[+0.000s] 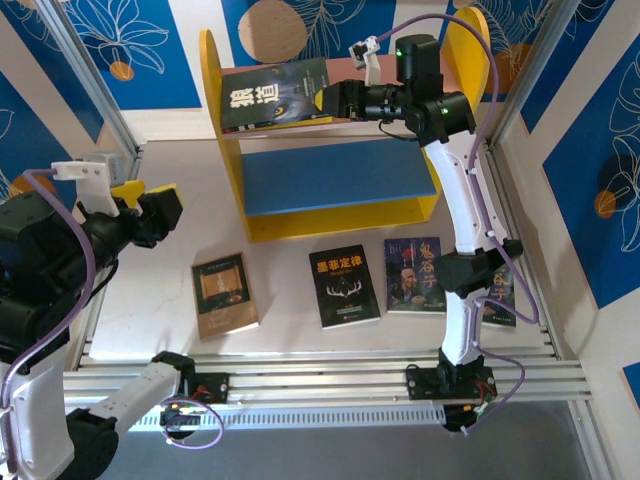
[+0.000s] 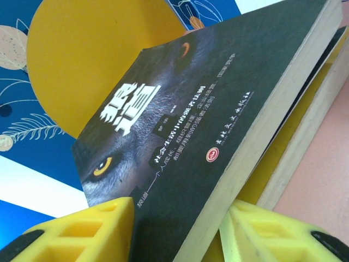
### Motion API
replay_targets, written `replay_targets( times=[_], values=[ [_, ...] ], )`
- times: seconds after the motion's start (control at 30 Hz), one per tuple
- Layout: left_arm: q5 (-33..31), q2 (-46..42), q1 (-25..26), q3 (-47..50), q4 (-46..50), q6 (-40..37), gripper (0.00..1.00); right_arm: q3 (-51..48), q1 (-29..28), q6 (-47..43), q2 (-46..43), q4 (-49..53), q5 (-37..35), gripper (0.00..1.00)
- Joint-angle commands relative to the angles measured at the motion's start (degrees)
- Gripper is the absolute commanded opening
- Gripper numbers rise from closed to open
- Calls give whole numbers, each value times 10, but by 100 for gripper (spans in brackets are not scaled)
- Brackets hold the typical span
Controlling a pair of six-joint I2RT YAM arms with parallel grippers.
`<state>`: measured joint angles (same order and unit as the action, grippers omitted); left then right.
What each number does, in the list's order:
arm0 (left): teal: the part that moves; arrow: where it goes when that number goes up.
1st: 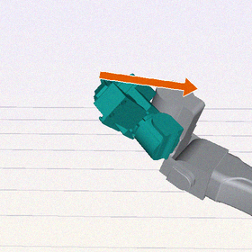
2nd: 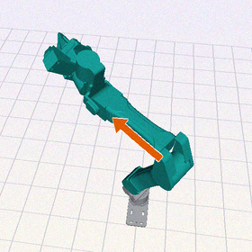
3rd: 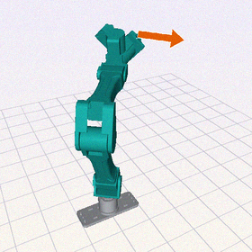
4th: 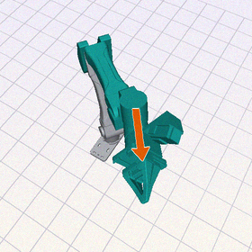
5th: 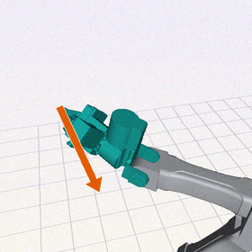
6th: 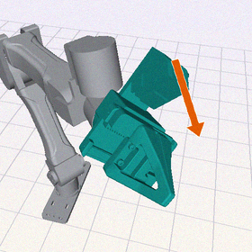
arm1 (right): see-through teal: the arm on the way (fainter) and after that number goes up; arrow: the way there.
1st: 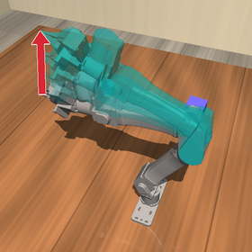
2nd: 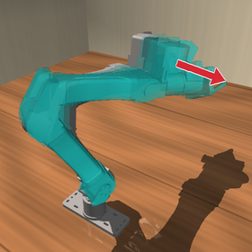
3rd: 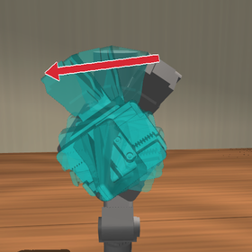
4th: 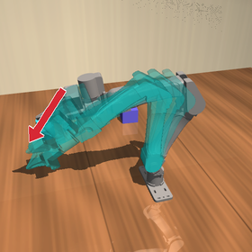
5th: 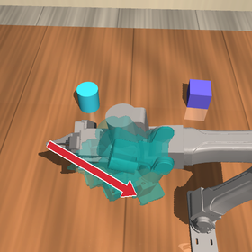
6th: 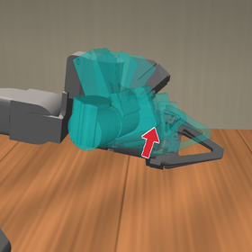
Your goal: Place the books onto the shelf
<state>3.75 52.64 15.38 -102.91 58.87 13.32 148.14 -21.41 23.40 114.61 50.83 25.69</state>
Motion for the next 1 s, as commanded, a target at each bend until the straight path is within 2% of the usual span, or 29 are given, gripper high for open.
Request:
replay_targets(
  times=[0.0,0.23,0.4,0.7,0.97],
  values=[
    [-10,-4,-6,-4,8,-9,68,17,0,-18,2,3,-6,47],
    [-9,-2,-6,-1,6,-10,68,11,8,-22,4,10,-9,51],
    [-9,-2,-6,1,5,-10,68,7,12,-27,3,16,-11,58],
    [-8,-1,-6,3,1,-9,68,3,11,-32,4,14,-2,59],
    [-6,1,-6,3,1,-8,68,0,6,-31,6,1,4,55]
  ],
)
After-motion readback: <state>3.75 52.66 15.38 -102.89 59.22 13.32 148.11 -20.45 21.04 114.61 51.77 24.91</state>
